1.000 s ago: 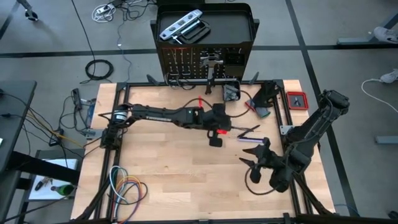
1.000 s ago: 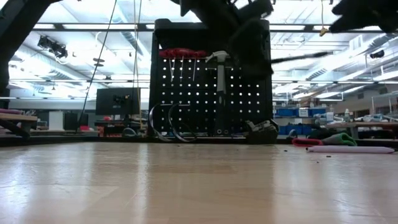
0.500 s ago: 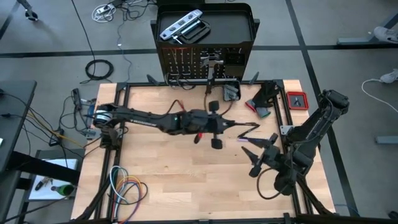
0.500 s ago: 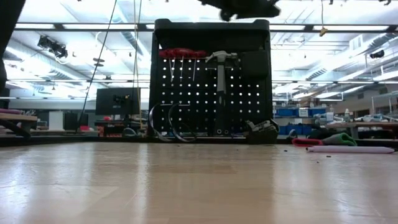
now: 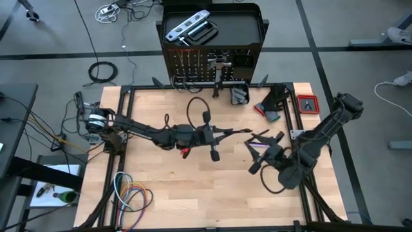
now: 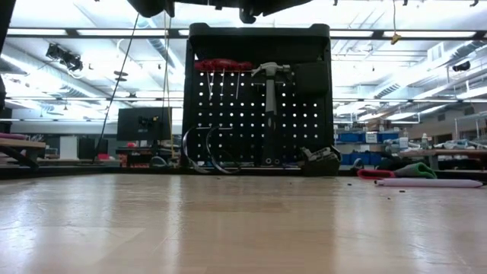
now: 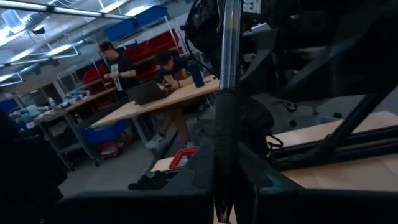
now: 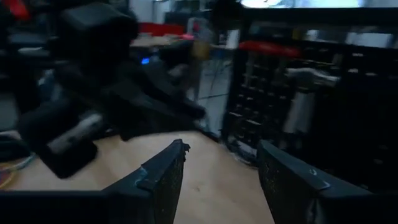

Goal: Hang tools onto peg board
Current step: Put the bottom black pen into the top basket of the peg board

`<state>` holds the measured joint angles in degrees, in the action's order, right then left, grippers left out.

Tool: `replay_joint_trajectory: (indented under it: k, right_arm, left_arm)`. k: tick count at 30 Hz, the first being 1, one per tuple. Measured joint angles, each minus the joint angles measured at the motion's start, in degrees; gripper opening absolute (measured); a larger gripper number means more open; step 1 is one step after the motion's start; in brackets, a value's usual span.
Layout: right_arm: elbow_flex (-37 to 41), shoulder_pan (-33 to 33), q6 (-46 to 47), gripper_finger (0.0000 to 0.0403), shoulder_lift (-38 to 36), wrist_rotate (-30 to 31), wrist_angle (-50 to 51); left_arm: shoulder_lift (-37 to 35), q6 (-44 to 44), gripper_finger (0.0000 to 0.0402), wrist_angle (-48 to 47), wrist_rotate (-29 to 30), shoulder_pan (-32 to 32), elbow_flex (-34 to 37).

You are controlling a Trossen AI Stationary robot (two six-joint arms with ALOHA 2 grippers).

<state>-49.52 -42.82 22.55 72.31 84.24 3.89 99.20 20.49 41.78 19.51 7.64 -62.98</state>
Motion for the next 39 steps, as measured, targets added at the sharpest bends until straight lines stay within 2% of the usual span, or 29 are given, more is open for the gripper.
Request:
replay_joint_trajectory:
  k: [4,9,12,18,23,27,33,39]
  right_arm:
    - [0.00,2.43,-20.18,0.0206,0.00,-7.92,-17.46]
    - [0.00,2.79,-43.18,0.0204,0.00,-8.82,-38.93]
    - [-0.02,3.19,-50.27,0.0205,0.00,-10.02,-45.55]
    - [0.00,5.06,-53.20,0.0200,0.02,-17.81,-48.01]
    - [0.00,7.10,-52.99,0.0181,0.04,-18.62,-48.12]
    - [0.00,8.90,-51.74,0.0145,0.04,-22.60,-48.27]
    - [-0.01,10.86,-47.29,0.0046,0.16,-25.71,-48.29]
    - [0.00,11.36,-47.09,0.0044,0.22,-25.58,-48.01]
  left_arm:
    - [0.00,0.21,0.0024,0.69,1.17,0.63,0.02]
    - [0.00,4.66,0.0024,2.27,3.45,3.19,0.02]
    - [0.07,7.07,0.0024,4.14,5.16,4.46,0.04]
    - [0.07,7.86,0.0024,6.37,6.33,4.94,0.04]
    - [0.07,7.60,0.0027,6.49,6.57,4.85,0.04]
    - [0.07,7.58,0.0039,6.62,6.63,4.85,0.04]
    - [0.09,7.56,0.0045,6.53,8.46,4.68,0.00]
    - [0.13,7.55,0.0046,6.43,11.39,4.79,0.00]
